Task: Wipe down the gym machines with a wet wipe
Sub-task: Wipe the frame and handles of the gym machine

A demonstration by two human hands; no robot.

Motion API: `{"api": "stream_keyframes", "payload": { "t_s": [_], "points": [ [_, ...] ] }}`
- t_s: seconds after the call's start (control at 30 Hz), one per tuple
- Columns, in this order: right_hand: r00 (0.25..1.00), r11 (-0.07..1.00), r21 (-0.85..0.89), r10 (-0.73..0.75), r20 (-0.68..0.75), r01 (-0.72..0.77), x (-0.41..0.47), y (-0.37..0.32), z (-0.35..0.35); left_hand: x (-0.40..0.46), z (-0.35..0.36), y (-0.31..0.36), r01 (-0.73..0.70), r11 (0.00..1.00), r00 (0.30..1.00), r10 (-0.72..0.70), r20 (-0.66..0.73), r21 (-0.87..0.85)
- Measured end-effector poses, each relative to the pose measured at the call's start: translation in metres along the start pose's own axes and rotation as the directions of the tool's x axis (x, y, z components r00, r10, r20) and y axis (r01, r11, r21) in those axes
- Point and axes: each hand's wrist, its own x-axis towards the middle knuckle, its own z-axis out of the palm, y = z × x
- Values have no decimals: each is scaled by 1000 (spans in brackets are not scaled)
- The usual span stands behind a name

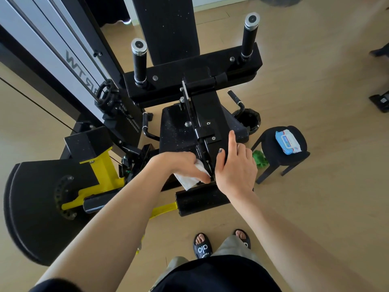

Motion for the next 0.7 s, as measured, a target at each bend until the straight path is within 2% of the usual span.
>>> {"api": "stream_keyframes", "payload": {
  "t_s": [0.1,0.17,0.23,0.3,0.4,0.47,0.57,0.63,0.7],
  "points": [
    [1000,1000,5,-1,-7,1,0,0,0,4,19,-2,-28,994,998,21,-63,-105],
    [1000,1000,14,1,-10,-1,0,0,0,3,33,3,-17,998,978,4,-209,-64],
    [1000,1000,28,0,-22,0,-1,0,1,-2,50,6,51,995,891,-7,-454,85],
    [1000,999,32,-11,-25,12,-1,2,1,-9,73,0,107,958,733,106,-672,267],
    [1000,1000,20,-14,-5,14,-2,3,0,-17,93,-43,137,899,642,240,-728,417],
    [1000,1000,16,-10,-6,10,-2,3,0,-26,95,-77,170,884,655,229,-720,436],
    [1000,1000,23,-7,-16,7,-1,0,-1,-40,96,-96,258,871,699,131,-703,418],
    [1000,1000,24,-4,-24,5,-2,-2,-1,-40,89,-73,269,883,742,65,-668,385],
    [999,1000,20,-12,-32,13,-3,-1,-1,-28,84,-35,258,894,747,57,-662,367]
  ]
}}
